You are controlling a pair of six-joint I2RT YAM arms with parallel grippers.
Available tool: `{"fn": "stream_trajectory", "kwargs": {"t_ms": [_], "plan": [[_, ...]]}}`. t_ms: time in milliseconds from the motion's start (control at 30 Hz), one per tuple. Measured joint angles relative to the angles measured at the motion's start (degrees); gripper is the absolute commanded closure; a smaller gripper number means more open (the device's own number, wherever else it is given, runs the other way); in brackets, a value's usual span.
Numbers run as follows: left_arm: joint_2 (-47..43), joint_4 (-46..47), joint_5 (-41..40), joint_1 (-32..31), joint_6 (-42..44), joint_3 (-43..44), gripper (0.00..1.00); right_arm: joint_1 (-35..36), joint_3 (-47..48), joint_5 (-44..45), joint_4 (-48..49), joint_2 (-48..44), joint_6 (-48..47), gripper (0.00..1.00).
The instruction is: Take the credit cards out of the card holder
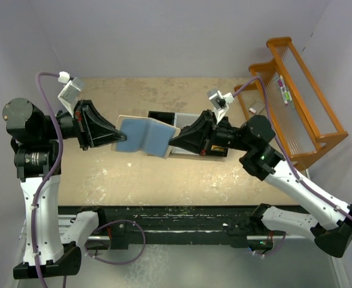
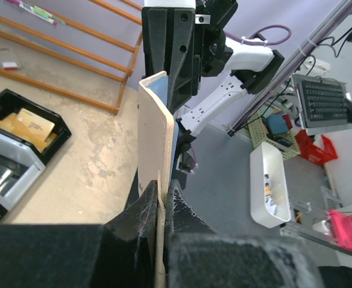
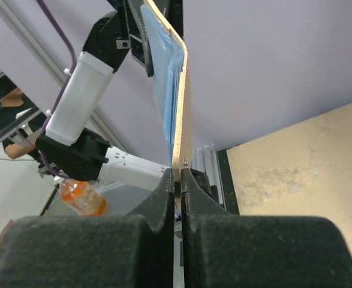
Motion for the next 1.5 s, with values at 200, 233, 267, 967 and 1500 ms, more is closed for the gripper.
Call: {"fn": "stream_trajectory", "kwargs": {"t_ms": [200, 233, 267, 967, 1500], "plan": [[-0.63, -7.21, -0.46, 0.00, 9.22, 0.46, 1.00, 3.45, 1.16, 5.68, -5.68, -0.83, -4.83, 1.00], [-0.57, -8.98, -0.50, 0.00, 11.02, 0.83, 1.00, 4.22, 1.42, 6.45, -6.27, -0.85, -5.60, 1.00], [-0.50, -10.19, -0.63, 0.00, 12.26, 1.05, 1.00, 4.87, 1.73, 7.02, -6.75, -0.85, -6.29, 1.00], [-4.81, -15.10, -3.08, 0.02, 22.75, 0.48, 1.00, 17.31, 8.20, 25.53, -16.74, 0.66, -19.80, 0.92], [-5.14, -10.14, -1.01, 0.04, 18.60, -1.01, 1.00, 18.91, 4.83, 34.16, -12.28, -0.72, -19.58, 0.68]]}}
